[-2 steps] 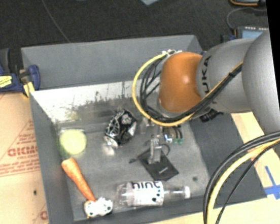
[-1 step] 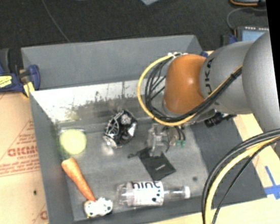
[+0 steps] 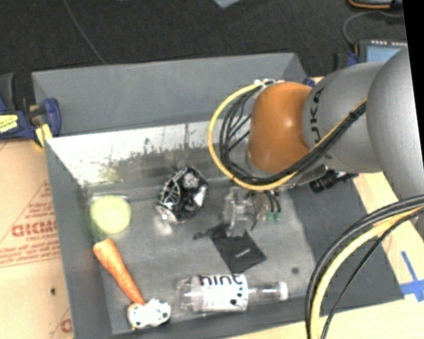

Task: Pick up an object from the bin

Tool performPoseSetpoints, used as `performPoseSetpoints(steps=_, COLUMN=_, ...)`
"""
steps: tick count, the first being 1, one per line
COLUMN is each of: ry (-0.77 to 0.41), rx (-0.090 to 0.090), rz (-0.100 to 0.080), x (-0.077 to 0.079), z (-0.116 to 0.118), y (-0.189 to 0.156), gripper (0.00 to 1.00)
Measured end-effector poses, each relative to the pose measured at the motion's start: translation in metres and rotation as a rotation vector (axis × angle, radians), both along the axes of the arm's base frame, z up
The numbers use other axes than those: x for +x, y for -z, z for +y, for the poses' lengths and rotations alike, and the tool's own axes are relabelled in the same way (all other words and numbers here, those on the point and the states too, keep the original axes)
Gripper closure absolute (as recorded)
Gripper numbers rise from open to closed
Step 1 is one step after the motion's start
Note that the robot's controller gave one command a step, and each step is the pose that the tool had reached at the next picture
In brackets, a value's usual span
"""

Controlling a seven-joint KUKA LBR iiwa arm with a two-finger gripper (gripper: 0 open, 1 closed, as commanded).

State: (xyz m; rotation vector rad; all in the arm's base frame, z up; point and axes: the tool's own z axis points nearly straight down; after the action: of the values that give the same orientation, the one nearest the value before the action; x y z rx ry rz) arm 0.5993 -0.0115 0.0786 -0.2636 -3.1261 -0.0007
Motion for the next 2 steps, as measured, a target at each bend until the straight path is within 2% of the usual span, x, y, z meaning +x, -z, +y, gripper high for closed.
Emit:
performPoseSetpoints(steps=1, ry=-0.031, rx=0.000, rz=-0.004, x=-0.0033, z=0.0157, y=-0.0597, gripper=1.00)
performPoseSetpoints(steps=2, ry=-0.029, rx=0.001, rz=-0.004, x=-0.0033, z=0.0158, y=-0.0597, gripper=1.00)
